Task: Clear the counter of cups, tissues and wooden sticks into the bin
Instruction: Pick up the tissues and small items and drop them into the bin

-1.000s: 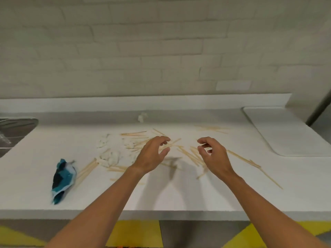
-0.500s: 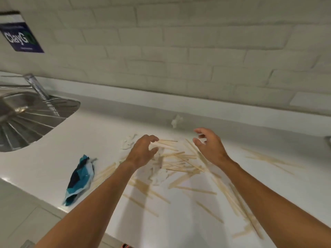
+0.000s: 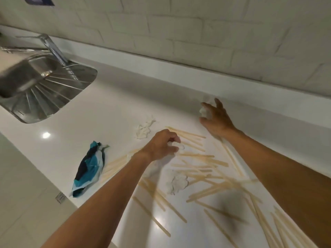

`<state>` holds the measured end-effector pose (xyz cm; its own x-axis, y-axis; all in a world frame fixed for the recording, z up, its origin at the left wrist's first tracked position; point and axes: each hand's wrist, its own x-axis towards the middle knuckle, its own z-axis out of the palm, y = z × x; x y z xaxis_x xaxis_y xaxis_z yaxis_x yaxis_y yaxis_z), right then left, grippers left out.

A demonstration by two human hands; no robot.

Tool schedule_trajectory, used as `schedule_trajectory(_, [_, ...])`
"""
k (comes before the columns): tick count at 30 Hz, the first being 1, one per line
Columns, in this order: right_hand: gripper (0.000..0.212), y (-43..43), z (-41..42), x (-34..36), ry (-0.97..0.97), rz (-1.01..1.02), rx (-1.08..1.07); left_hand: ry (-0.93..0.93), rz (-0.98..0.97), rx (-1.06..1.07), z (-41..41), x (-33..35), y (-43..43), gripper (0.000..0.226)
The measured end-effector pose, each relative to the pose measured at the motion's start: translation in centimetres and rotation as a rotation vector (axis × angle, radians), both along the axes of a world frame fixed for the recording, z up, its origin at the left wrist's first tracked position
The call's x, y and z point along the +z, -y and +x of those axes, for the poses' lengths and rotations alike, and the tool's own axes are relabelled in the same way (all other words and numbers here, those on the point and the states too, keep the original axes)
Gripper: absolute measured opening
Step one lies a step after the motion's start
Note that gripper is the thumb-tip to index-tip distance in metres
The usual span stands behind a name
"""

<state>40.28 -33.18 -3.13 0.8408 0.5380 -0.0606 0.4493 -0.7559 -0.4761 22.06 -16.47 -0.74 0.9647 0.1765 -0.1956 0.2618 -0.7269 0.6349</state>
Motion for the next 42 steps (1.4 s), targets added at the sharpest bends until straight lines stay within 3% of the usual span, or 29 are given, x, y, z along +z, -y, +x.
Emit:
schedule_trajectory(5, [0.016,-0.5,-0.4,-1.1,0.088,0.107,0.057,0.074,-0.087,0.051,0.0,-0.3,-0.4,0.010])
schedule_trajectory(8, [0.025,0.5,-2.2,-0.2,0.039,0.192,0.025,0.130,-0.160,0.095,-0.3,0.1,-0.4,0.004])
schedule_trajectory(13, [0.004,3.0,-5.7,2.3,-0.066,0.332,-0.071,0.206,-0.203,0.108,-1.6,1.6,-0.3,0.008])
schedule_trajectory(27, [0.021,14.0,-21.4,8.5,0.066,0.515,-0.262,0.315,-0.260,-0.070,-9.2,6.3,5.2,0.013])
schedule_trajectory(42, [0.010,36.5,-43.0,7.2,0.196,0.521,-0.857,0.216,-0.356,-0.620,-17.1,4.5,29.0,0.011])
